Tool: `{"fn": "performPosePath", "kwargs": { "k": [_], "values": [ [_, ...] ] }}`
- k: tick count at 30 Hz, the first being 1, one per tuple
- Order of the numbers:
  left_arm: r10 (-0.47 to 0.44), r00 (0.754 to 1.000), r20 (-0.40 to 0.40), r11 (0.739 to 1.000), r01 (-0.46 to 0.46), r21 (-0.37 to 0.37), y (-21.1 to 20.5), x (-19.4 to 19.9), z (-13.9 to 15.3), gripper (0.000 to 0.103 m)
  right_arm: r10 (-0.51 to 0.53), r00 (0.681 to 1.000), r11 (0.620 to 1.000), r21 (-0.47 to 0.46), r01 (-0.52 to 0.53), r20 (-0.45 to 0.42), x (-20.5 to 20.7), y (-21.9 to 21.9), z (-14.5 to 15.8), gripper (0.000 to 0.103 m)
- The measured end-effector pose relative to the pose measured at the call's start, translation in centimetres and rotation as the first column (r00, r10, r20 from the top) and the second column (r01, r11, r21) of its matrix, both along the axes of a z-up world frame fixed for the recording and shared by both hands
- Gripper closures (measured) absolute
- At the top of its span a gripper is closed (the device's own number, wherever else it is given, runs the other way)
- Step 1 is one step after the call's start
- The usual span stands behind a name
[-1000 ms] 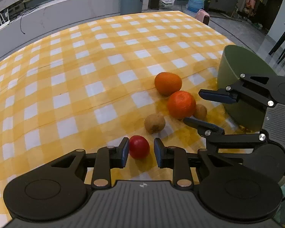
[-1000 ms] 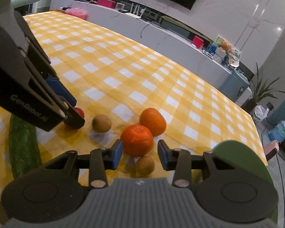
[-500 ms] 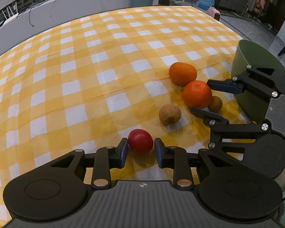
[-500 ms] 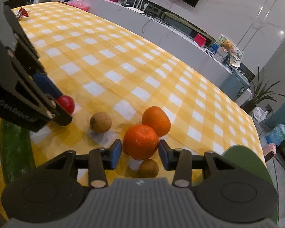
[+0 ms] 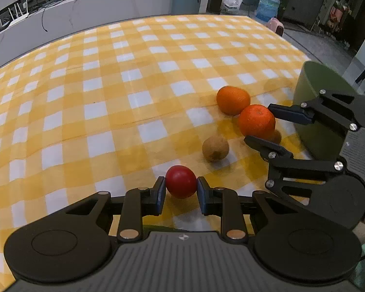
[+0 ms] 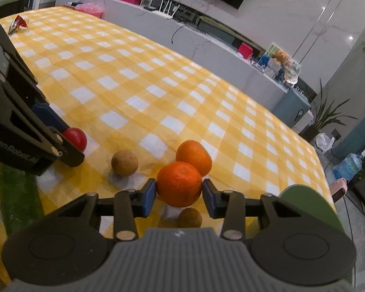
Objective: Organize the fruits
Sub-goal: 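Grasp the red cherry tomato with the left tool while the right tool grasps a mandarin, then carry the tomato and mandarin over the green colander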
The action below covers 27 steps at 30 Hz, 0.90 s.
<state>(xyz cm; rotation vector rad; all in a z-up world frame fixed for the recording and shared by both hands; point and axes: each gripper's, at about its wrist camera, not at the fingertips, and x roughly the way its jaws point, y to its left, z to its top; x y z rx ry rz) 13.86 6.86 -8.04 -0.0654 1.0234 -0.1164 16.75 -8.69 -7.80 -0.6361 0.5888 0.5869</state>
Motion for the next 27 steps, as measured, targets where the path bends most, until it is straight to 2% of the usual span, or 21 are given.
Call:
{"fn": "performPosePath", "kwargs": {
  "k": [8,16,19,27],
  "values": [
    [0.0,0.999,0.054,0.999,0.003,-0.048,-1.0,-1.7,3.1,0.073,-0.004,1.0,0.995,0.098,0.002,0.02,-3.1,-2.0,3.9,0.065],
    [-0.043,0.994,0.105,0.996,0.051,-0.076,-3.8,-3.3,6.4,0.073,-0.102,0.995,0.964,0.247,0.102,-0.012,-5.6,-6.4,7.3,0.065],
    [-0.062,0.991,0.115,0.992,0.073,-0.099,-5.2,-3.5,7.2,0.073,-0.134,0.991,0.953,0.271,0.133,-0.013,-6.3,-8.1,8.1,0.065],
    [-0.127,0.982,0.136,0.985,0.141,-0.101,-9.0,-3.2,8.2,0.073,-0.224,0.974,0.926,0.306,0.221,-0.026,-7.2,-13.0,9.2,0.065]
  ]
}}
